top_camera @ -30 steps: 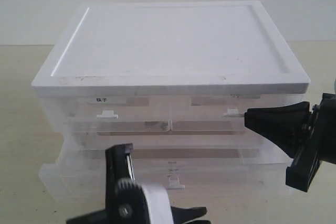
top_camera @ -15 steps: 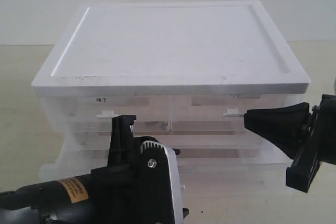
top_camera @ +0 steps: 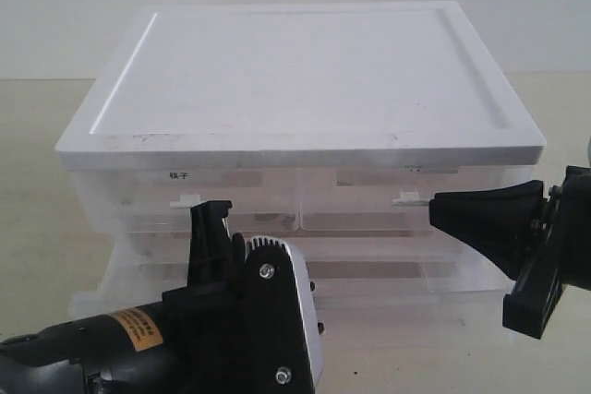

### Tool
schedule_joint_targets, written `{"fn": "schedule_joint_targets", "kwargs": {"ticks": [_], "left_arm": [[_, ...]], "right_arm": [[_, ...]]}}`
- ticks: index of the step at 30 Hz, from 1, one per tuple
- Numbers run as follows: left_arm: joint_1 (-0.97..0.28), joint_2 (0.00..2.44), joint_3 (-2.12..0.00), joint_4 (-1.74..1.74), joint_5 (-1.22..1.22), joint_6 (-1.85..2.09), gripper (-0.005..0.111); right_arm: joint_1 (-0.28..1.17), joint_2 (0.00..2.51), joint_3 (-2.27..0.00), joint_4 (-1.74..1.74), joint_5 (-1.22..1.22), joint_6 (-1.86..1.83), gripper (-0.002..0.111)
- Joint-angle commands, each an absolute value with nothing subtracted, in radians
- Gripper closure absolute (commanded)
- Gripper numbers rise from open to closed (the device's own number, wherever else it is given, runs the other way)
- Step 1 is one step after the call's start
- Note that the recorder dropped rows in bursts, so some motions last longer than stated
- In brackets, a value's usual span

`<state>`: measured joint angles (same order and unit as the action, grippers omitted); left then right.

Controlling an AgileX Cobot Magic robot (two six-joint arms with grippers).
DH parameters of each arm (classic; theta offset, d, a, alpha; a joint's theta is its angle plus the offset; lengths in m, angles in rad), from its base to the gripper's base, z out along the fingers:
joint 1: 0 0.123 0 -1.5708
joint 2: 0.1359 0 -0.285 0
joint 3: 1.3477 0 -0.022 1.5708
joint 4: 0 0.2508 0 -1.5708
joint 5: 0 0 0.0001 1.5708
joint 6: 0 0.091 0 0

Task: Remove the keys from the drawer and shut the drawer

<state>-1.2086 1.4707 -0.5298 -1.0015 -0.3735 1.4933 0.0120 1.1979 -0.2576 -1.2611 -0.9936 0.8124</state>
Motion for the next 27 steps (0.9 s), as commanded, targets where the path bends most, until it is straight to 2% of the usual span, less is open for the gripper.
{"fn": "schedule_joint_targets", "kwargs": {"ticks": [1,5,27], "left_arm": [[-1.207,1.473,-0.534,-1.013,-0.358,1.479,0.1],[-1.207,1.473,-0.534,-1.013,-0.344,1.484,0.102],[-1.207,1.473,-0.523,-1.001,0.076,1.59,0.102]], "right_arm": [[0.01,1.197,-0.257,-1.269,-1.006,0.812,0.108],[0.01,1.197,-0.257,-1.269,-1.006,0.812,0.108],[0.01,1.197,-0.257,-1.24,-1.002,0.806,0.108]]}}
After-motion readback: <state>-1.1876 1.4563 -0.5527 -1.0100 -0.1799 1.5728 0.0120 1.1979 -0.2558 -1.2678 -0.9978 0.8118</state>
